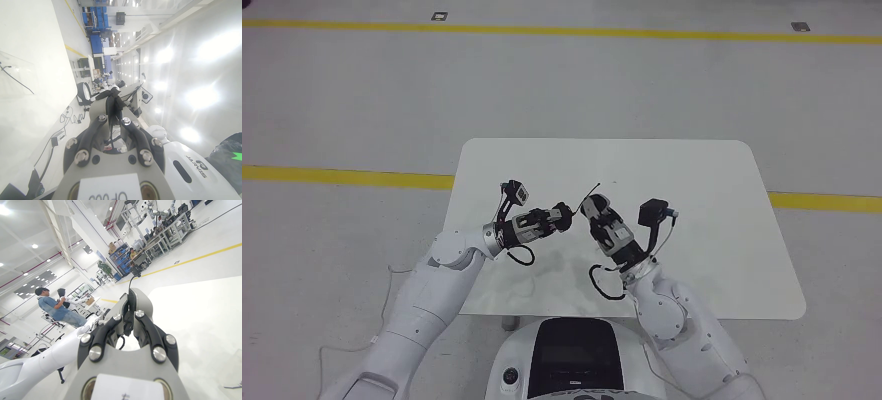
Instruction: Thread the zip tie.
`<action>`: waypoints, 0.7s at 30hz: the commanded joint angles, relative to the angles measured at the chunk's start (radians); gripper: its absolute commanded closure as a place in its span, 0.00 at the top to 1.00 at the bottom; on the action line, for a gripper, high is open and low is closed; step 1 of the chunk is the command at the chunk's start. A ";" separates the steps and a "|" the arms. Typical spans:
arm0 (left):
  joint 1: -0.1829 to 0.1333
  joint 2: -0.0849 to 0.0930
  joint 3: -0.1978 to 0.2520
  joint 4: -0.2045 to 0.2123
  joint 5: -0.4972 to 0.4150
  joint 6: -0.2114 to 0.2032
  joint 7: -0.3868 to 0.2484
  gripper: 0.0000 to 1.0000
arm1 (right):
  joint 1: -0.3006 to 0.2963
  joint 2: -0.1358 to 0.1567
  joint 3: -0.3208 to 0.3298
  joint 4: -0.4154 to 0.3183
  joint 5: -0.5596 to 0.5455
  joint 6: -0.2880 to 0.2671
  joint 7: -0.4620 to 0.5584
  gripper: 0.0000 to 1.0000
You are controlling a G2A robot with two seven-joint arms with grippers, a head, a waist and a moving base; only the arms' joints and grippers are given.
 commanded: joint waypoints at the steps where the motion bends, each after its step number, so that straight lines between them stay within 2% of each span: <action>1: 0.000 0.000 0.000 0.000 0.000 0.000 0.000 0.00 | 0.000 0.000 0.000 -0.001 0.000 0.000 0.000 0.00; 21: 0.000 0.000 0.000 0.000 0.000 0.000 0.000 0.00 | 0.009 -0.001 -0.007 0.010 -0.008 0.010 -0.001 0.00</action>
